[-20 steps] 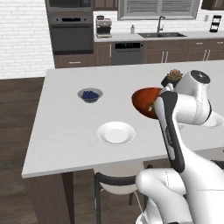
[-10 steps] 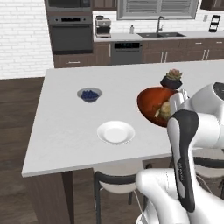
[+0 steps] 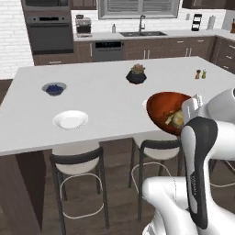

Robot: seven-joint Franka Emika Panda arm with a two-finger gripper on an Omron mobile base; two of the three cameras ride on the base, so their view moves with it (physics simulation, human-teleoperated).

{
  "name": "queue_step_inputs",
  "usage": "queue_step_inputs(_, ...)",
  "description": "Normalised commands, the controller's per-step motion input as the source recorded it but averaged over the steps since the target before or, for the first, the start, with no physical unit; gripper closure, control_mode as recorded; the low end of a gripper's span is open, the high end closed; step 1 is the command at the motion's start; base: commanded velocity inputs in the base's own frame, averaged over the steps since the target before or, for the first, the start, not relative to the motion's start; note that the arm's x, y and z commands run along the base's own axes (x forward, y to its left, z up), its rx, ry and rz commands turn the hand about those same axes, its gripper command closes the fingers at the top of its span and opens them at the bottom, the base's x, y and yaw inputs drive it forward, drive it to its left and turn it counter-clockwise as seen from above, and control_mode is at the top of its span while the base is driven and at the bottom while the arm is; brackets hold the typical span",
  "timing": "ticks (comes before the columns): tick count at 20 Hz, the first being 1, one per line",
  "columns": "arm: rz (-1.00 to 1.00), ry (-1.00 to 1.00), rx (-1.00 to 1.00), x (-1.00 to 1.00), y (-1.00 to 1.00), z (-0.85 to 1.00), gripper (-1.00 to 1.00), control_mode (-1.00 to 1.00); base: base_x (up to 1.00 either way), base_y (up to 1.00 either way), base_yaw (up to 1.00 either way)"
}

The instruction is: Pick the chicken drumstick and onion from their plates and place them in the bowl. Then put the bowl in the fridge.

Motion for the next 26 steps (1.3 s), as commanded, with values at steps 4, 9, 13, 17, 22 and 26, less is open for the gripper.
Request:
queue_step_inputs(4,0.0,0.0,0.0,0.0,0.0,0.0,1.0,1.0,-0.4,-1.0,-0.17)
queue_step_inputs(9,0.0,0.0,0.0,0.0,0.0,0.0,1.0,1.0,-0.3,-1.0,-0.16)
queue_step_inputs(13,0.0,0.0,0.0,0.0,0.0,0.0,1.0,1.0,-0.09,-1.0,-0.17)
queue_step_inputs(17,0.0,0.0,0.0,0.0,0.0,0.0,1.0,1.0,-0.02,-1.0,-0.25)
queue_step_inputs(22,0.0,0.0,0.0,0.0,0.0,0.0,1.0,1.0,0.0,-0.82,-0.64)
queue_step_inputs(26,0.0,0.0,0.0,0.0,0.0,0.0,1.0,1.0,0.0,-0.09,-0.97)
